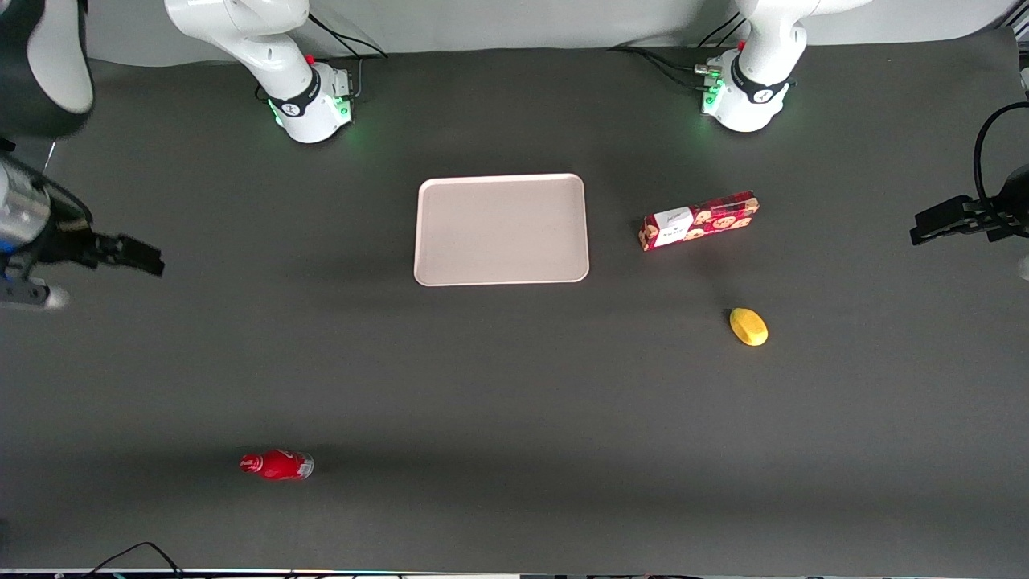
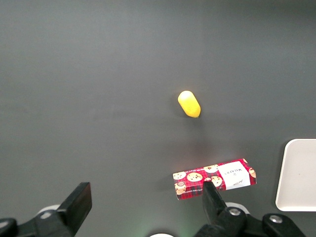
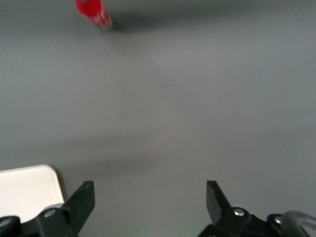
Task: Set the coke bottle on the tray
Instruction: 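Move the open right gripper down toward the red Coca-Cola bottle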
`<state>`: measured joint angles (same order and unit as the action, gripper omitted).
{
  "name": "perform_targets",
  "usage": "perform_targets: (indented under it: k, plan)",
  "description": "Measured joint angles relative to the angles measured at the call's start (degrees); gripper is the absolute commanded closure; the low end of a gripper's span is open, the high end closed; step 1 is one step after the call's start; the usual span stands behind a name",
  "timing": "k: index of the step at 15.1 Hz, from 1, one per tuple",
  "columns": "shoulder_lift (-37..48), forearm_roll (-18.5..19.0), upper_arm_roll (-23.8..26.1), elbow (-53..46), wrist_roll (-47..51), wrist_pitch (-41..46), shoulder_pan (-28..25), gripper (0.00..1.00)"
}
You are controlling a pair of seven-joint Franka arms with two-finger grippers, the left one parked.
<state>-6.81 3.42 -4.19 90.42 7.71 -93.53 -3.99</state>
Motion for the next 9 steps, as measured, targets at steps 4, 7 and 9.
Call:
perform_targets:
  k: [4, 7, 9]
  plan:
    - [-15.16, -0.44, 2.02, -14.1, -0.07, -6.02, -0.23, 0.0]
    - [-21.92, -0.59, 2.72, -17.5, -0.07, -16.02, -0.28, 0.0]
    - [-24.99, -0.64, 2.79, -18.35, -0.07, -21.19, -0.47, 0.0]
